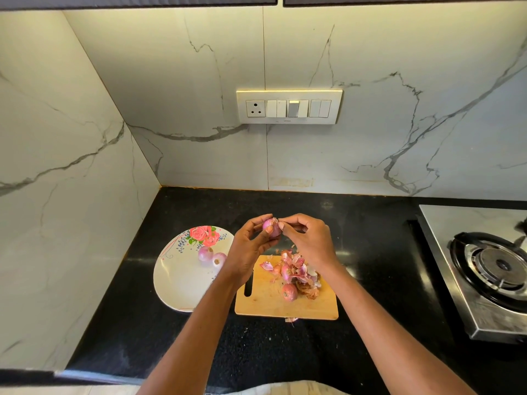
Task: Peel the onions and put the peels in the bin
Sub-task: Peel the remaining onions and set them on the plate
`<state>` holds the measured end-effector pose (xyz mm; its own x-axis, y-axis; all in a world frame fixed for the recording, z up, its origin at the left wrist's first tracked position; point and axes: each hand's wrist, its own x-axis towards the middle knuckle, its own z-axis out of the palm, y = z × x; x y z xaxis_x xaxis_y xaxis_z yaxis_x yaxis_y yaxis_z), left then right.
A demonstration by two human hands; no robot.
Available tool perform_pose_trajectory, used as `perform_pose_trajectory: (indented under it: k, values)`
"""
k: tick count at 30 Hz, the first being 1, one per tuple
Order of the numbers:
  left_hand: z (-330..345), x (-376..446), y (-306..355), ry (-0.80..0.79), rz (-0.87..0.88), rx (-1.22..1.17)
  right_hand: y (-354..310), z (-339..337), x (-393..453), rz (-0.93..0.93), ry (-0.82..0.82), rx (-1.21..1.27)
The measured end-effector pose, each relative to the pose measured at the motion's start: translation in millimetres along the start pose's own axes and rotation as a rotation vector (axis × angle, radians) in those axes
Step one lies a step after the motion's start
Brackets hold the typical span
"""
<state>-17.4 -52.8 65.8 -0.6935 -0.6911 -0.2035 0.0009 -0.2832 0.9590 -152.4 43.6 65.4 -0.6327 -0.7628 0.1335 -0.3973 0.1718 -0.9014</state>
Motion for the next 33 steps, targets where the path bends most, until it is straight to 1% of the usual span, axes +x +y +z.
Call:
perform_pose_trajectory:
  k: [3, 7, 10, 13, 18, 20, 24, 28, 31, 33]
  values:
    - [0, 0, -1, 0.009, -0.005, -0.008, 2, 0, 1, 0.014, 0.003, 0.005]
    - [-1, 1, -1, 0.033, 0.001, -0.011, -5, -1, 0, 0.017, 0.007, 0.098]
    - [-2, 1, -1, 0.027, 0.010, 0.000, -9, 2, -2, 0.020, 0.010, 0.087]
    - [0, 0, 0, 0.006, 0.016, 0.021, -9, 2, -3, 0.021, 0.051, 0.093]
    - [-3, 0, -2, 0.016, 0.021, 0.054, -11, 3, -4, 0.001, 0.027, 0.086]
    - [-6, 0, -2, 0.017, 0.020, 0.050, -10, 4, -3, 0.003, 0.042, 0.082]
    - [-5, -1, 0, -0.030, 0.014, 0.034, -3, -3, -1, 0.025, 0.086, 0.090]
    - [-8, -1, 0, -0.023, -0.005, -0.006, 2, -6, 1, 0.047, 0.000, 0.071]
    - [-8, -1, 0, 0.001, -0.006, -0.035, -2, -3, -1, 0.013, -0.071, 0.067]
    - [-7, -2, 1, 0.015, -0.006, -0.058, -6, -1, -4, 0.004, -0.089, 0.077]
